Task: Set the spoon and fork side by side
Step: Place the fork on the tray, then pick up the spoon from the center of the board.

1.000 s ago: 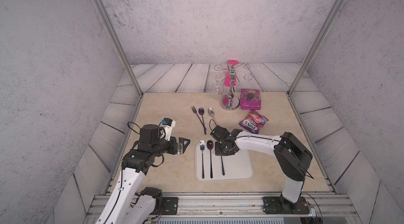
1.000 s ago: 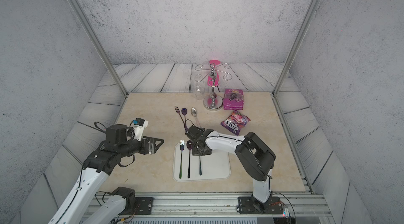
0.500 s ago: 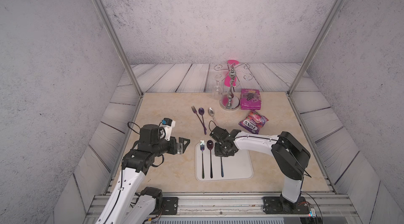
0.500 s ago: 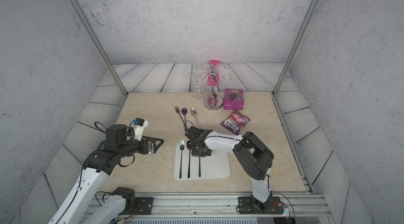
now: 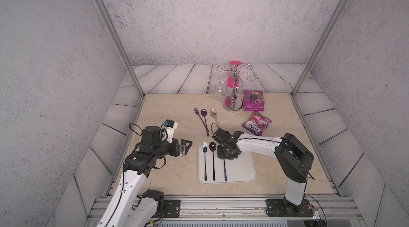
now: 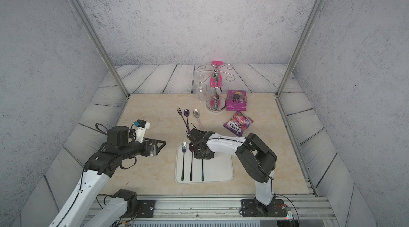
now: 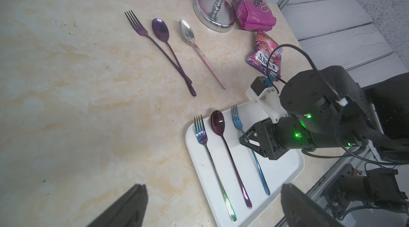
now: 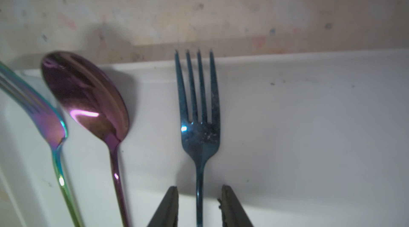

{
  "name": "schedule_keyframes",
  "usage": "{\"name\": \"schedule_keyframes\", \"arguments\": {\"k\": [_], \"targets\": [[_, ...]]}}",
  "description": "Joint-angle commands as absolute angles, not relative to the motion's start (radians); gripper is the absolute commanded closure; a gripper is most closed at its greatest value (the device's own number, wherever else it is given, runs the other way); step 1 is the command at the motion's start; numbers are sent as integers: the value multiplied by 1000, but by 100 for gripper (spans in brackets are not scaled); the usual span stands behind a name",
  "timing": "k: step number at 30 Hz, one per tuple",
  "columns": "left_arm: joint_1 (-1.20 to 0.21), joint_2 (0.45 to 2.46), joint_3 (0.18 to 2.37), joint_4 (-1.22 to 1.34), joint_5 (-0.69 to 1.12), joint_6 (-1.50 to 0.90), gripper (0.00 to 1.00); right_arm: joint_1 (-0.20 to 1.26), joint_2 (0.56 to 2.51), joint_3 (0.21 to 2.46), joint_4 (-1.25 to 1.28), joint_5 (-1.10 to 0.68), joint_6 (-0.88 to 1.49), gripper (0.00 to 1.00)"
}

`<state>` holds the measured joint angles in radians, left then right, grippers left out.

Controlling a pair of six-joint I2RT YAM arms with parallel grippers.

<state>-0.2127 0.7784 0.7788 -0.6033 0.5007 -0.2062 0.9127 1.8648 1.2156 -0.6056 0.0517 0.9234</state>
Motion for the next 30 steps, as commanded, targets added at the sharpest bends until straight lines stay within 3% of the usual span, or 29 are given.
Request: {"name": "schedule_keyframes", "arguments": {"k": [1,8,14,30], "targets": [[-219,773,775,-613,494,-195,1,923,1804,1249,-684,97,893,58],[-219,772,781,-623,466,-195,1,921,1723,1329,-781,161,680,48],[-220,767,784,-622,439,-198,0,873,1845,1535,-876,120,346,35],[-220,776,784,-622,426,-198,0,637,2358,2129,-884,-45,171,36]]}}
